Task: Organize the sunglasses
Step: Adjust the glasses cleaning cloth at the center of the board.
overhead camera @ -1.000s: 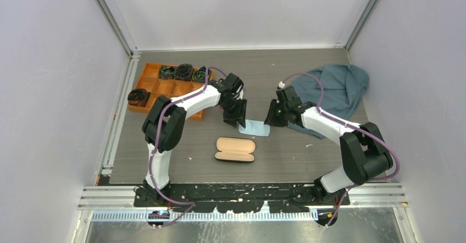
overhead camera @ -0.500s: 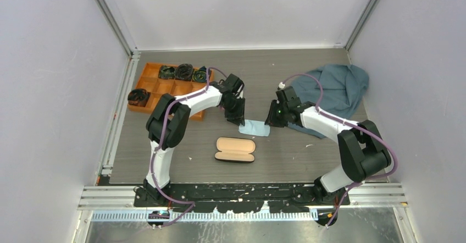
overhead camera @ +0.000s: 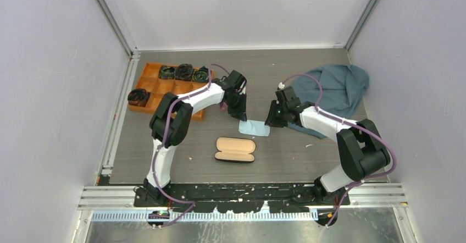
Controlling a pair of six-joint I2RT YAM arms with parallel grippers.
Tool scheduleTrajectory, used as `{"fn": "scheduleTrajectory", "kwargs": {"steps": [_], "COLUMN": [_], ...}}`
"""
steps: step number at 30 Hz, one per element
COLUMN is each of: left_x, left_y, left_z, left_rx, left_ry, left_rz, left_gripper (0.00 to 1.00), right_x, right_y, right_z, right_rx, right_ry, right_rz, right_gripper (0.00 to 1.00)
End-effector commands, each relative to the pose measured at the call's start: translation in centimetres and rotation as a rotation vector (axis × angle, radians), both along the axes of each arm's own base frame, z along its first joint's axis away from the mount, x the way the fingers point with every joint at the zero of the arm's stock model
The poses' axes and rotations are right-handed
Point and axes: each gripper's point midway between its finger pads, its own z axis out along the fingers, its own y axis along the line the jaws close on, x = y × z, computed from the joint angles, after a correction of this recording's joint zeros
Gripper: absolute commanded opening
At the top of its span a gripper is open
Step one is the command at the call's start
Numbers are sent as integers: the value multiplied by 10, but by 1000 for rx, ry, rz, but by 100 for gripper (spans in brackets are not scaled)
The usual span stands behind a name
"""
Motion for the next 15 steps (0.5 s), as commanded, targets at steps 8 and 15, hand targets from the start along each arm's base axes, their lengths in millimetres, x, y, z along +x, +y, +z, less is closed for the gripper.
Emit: {"fn": "scheduleTrajectory", "kwargs": {"steps": [8, 15], "left_x": [19, 36], "left_y": [6, 6], "left_z": [-15, 11], "left_rx": [56, 46], "left_ry": [-12, -126], "left_rz": [4, 3], "left_gripper": [13, 17], "right_x": [11, 10], "right_y": [1, -3], "right_z": [10, 11], "right_rx": [9, -1], "right_ry": [-46, -52], "right_rz": [-16, -26], "right_gripper": [27, 27]}}
